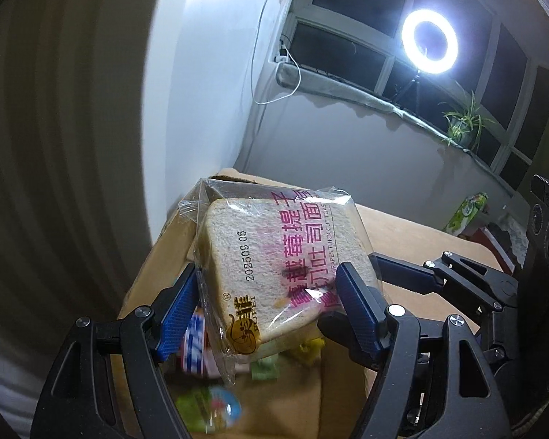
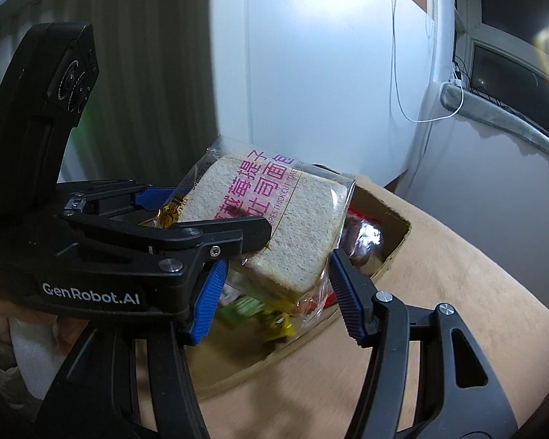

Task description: Organize snacks

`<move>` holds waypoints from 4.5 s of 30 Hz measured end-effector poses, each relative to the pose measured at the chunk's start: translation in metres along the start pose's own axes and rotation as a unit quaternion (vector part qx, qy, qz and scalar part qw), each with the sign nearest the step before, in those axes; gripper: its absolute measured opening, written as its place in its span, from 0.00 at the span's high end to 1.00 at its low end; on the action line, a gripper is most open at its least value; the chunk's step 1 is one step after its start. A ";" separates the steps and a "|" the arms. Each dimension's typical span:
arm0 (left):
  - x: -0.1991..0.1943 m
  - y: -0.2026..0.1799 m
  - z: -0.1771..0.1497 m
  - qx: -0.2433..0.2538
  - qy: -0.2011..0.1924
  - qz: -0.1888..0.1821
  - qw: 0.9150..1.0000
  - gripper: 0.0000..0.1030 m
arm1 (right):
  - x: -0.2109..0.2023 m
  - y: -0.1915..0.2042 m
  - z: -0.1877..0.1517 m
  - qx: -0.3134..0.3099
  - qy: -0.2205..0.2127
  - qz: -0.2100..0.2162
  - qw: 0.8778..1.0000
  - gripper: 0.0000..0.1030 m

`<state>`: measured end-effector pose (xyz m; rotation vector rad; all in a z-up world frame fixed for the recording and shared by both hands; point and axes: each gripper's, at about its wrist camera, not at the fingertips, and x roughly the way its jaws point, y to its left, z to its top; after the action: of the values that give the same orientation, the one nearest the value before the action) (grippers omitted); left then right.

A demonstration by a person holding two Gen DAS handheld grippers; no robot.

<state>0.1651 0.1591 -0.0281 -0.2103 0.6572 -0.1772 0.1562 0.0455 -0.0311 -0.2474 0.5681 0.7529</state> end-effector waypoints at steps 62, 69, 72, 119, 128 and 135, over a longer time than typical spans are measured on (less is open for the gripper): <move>-0.096 -0.174 -0.066 0.122 -0.073 0.045 0.989 0.00 | -0.227 -0.077 -0.115 0.150 -0.056 -0.243 0.957 0.00; -0.095 -0.200 -0.074 0.122 -0.079 0.029 0.989 0.00 | -0.251 -0.096 -0.127 0.175 -0.073 -0.253 0.949 0.00; -0.092 -0.212 -0.078 0.120 -0.074 0.040 0.989 0.00 | -0.258 -0.104 -0.134 0.186 -0.075 -0.254 0.946 0.00; -0.065 -0.240 -0.103 0.118 0.008 0.053 0.992 0.00 | -0.270 -0.118 -0.153 0.208 -0.057 -0.257 0.942 0.00; -0.064 -0.236 -0.105 0.115 0.013 0.057 0.992 0.00 | -0.267 -0.117 -0.153 0.208 -0.055 -0.256 0.943 0.00; -0.064 -0.235 -0.104 0.115 0.012 0.056 0.992 0.00 | -0.265 -0.116 -0.155 0.208 -0.053 -0.255 0.943 0.00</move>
<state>0.0279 -0.0666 -0.0127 0.0513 0.6649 -0.1464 0.0204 -0.2526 -0.0065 0.0425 0.5171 0.1316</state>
